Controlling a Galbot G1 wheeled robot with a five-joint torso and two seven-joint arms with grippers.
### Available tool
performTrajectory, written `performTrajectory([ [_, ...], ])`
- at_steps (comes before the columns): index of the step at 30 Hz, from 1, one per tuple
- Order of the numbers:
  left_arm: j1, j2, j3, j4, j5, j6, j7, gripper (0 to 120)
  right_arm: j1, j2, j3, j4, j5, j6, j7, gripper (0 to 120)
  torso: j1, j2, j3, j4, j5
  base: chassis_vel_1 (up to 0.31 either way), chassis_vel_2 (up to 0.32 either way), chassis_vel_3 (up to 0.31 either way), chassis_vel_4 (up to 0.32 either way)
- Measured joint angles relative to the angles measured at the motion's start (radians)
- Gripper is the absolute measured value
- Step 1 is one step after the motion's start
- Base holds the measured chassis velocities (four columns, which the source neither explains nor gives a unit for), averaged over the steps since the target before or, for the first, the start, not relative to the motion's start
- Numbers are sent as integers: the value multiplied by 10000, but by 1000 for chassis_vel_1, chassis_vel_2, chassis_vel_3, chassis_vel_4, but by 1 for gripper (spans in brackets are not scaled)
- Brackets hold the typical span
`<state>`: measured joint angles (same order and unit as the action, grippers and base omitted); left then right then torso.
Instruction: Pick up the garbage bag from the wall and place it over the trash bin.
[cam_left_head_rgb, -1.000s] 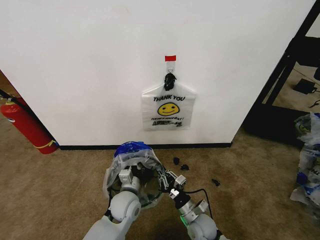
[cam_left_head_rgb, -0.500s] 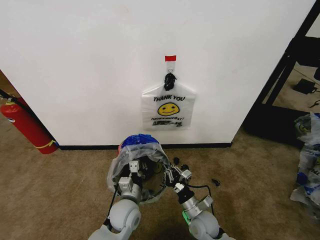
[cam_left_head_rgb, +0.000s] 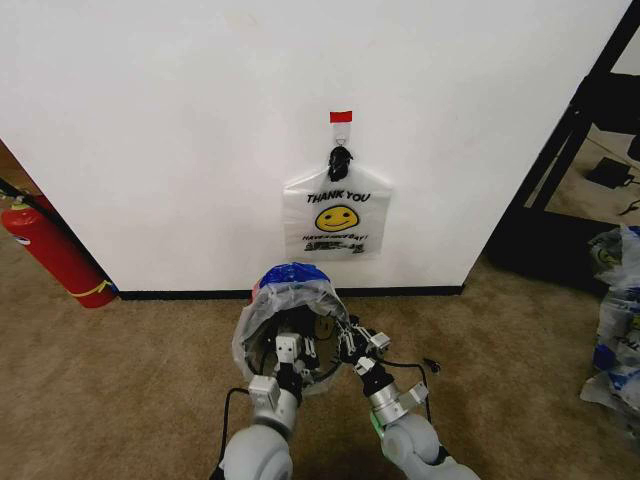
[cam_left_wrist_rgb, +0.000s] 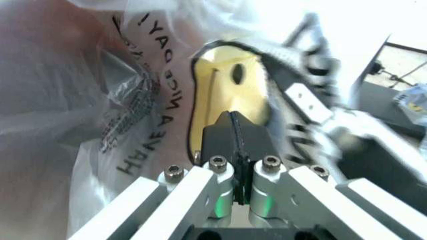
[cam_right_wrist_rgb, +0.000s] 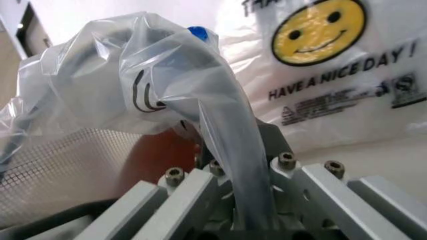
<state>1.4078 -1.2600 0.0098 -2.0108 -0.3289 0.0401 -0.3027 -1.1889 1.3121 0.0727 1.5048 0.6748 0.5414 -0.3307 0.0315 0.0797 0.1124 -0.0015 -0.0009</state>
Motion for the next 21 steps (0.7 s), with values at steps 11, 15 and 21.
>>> performTrajectory([
  [11,964,715,-422,-1659,587,-425,320,0,261,-665,338,185,1927,-1443,708,1,0,0,0,0,-3,0,0,0,0],
  [15,1085,1212,-1156,-2418,498,-823,639,0,95,-1278,715,407,2705,-2105,589,1,0,0,1,2,2,0,0,0,0],
  [21,283,2064,-1801,-2646,-726,-1235,1482,0,-83,-2052,1124,454,2529,-2300,-1273,1,0,0,1,0,0,0,0,0,0],
])
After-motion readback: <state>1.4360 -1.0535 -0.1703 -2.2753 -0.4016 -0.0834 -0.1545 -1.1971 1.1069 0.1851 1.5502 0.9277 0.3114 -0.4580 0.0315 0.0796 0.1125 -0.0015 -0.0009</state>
